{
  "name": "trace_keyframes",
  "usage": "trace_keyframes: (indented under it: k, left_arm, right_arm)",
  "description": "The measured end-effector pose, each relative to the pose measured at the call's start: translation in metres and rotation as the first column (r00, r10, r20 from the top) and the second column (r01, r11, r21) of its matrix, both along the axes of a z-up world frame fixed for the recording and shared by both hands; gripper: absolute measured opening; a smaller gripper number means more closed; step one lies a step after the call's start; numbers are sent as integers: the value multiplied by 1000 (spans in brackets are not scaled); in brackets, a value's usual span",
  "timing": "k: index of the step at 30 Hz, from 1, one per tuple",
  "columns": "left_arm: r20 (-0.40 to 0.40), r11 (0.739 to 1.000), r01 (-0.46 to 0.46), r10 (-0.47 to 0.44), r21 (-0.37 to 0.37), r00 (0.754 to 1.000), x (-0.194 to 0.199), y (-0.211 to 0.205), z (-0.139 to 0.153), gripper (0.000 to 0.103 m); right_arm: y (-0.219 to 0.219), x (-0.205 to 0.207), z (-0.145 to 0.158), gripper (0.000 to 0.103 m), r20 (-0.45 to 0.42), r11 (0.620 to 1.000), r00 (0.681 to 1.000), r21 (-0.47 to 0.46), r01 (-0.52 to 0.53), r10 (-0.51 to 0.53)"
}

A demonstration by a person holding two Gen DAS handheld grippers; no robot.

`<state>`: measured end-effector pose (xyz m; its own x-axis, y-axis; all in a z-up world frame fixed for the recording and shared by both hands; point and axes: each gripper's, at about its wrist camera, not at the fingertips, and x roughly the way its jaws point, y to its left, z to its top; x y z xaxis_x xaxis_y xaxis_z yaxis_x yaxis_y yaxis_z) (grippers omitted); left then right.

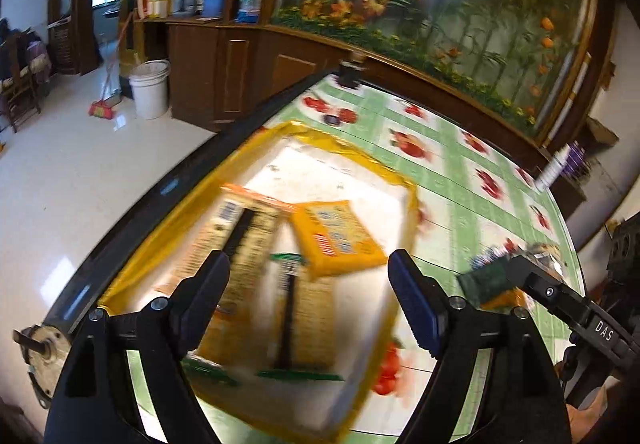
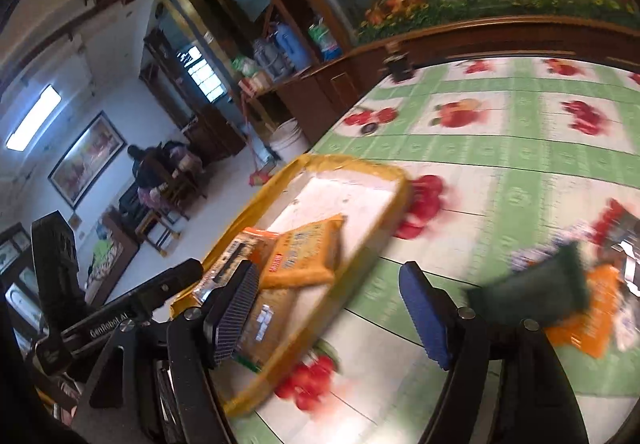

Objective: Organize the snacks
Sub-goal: 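Grasp the dark green packet with the left gripper while the right grasps a silver foil packet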

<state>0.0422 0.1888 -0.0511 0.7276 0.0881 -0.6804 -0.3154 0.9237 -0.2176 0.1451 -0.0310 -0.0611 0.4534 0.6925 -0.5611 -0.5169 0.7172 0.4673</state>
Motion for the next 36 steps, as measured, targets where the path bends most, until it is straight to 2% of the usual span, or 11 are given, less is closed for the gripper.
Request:
trace_keyframes:
  k: [4,8,11,14,19,23,27,31,34,36]
  left_arm:
    - [-13,993,115,-114,10,993,14,-41,1,82]
    - [-54,966,243,-239,86,970,35,-90,-1,82]
    - [-82,924,342,-332,173,940,52,-122,-3,82]
    - [-131,876,426,-405,226,905,71,-148,-11,82]
    - [-235,799,525,-472,294,850,100,-183,-32,82]
    - [-273,757,566,-497,327,823,114,-199,-46,82]
    - [-274,757,576,-509,308,816,123,-198,-52,82]
    - [-271,767,576,-512,282,815,131,-190,-56,82]
    - [-269,770,573,-510,280,817,135,-186,-58,82]
    - [-254,780,559,-502,280,827,134,-182,-54,82]
  right_arm:
    - [-66,-8,-6,75,-5,992,992,-8,128,-128]
    - [-121,-9,-16,75,-42,974,974,-28,223,-224]
    - [-153,-10,-22,76,-53,962,961,-39,269,-271]
    - [-175,-13,-26,76,-43,950,950,-58,307,-309]
    - [-215,-12,-30,76,21,919,929,-134,370,-370]
    - [-250,-3,-34,76,71,881,904,-204,428,-422]
    - [-273,21,-40,76,78,845,891,-288,450,-448]
    - [-269,45,-45,75,57,856,925,-360,371,-377]
    - [-260,55,-51,77,96,826,934,-441,350,-344]
    - [-258,59,-54,76,77,824,935,-452,343,-347]
